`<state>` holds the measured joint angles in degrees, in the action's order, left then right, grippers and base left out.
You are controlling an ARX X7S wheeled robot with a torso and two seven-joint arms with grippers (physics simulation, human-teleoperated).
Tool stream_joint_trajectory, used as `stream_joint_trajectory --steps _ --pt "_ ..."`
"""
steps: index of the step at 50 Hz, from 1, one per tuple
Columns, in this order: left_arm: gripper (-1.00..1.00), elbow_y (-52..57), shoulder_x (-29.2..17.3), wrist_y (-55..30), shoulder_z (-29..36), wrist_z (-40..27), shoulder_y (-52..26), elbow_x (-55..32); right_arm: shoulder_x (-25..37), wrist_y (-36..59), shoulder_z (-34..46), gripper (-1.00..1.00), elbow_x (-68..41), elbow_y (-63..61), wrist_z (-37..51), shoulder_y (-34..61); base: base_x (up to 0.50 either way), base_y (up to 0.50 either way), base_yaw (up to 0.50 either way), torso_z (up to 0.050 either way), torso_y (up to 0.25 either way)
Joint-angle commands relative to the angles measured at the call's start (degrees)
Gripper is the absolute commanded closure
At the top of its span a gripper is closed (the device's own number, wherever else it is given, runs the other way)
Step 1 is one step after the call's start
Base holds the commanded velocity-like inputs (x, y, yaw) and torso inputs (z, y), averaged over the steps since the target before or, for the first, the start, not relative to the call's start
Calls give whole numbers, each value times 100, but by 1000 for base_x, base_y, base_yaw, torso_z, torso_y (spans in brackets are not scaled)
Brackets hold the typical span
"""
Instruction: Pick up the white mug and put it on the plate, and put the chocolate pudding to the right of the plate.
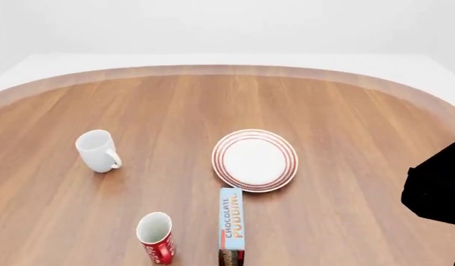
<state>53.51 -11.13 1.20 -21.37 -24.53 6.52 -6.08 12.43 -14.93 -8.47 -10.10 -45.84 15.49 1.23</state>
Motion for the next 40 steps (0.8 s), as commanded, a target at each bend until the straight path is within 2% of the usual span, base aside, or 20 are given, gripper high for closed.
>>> stream_joint_trajectory --steps 1,40 --pt "-100 -11 77 95 -121 80 75 46 -46 3 -33 -100 152 -35 -109 -23 500 0 0 0 0" --pt "-100 -78 -37 137 54 -77 126 114 74 -165 115 -100 177 92 -12 -63 500 2 0 0 1"
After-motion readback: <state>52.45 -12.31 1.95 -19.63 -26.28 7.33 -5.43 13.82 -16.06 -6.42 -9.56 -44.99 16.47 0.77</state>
